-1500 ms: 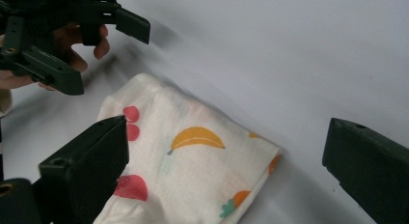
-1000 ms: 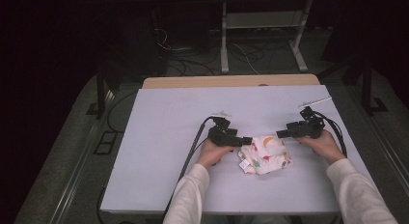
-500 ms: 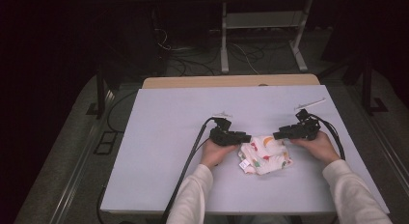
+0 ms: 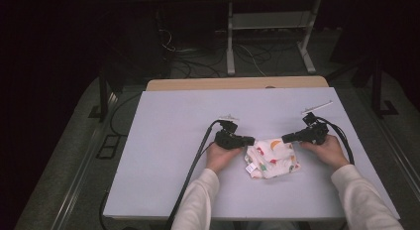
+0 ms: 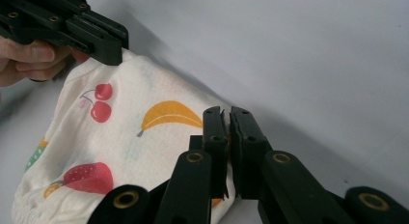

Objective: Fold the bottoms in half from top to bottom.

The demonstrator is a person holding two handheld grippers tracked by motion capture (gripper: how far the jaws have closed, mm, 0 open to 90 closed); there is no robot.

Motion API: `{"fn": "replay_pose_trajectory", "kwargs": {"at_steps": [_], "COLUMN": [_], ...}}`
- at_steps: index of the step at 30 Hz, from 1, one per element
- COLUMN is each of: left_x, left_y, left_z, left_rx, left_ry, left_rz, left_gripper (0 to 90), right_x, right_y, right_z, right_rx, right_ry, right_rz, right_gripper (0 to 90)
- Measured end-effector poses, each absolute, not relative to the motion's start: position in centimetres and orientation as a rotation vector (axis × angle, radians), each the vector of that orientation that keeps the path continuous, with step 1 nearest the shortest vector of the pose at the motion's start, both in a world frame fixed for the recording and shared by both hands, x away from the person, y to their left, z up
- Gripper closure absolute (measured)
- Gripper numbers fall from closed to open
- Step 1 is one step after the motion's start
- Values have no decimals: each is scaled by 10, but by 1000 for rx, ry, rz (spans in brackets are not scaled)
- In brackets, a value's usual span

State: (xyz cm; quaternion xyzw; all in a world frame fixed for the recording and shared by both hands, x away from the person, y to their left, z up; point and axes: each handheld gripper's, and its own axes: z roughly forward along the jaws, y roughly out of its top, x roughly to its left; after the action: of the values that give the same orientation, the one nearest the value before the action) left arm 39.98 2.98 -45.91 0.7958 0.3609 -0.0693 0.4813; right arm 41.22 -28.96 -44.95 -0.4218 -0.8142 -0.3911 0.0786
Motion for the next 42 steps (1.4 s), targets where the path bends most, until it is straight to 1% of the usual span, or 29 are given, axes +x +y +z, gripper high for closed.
{"fn": "replay_pose_trajectory", "kwargs": {"at_steps": [8, 25, 34, 42], "left_x": [402, 413, 422, 431], "left_y": [40, 71, 82, 92], "left_z": [-452, -435, -436, -430], "left_rx": [1941, 1964, 1960, 1950], "left_ry": [892, 885, 901, 911], "left_rz": [-141, -83, -81, -51], "left_gripper": [834, 834, 833, 833], "right_x": [410, 411, 413, 419], "right_y": [-283, -252, -240, -227], "right_z": [-445, -442, -437, -433], "right_rx": [-1321, -1300, -1309, -1319], "right_ry": [-2408, -2382, -2408, -2445], "right_rz": [-1190, -1271, -1286, -1280], "right_gripper": [850, 850, 850, 850]}}
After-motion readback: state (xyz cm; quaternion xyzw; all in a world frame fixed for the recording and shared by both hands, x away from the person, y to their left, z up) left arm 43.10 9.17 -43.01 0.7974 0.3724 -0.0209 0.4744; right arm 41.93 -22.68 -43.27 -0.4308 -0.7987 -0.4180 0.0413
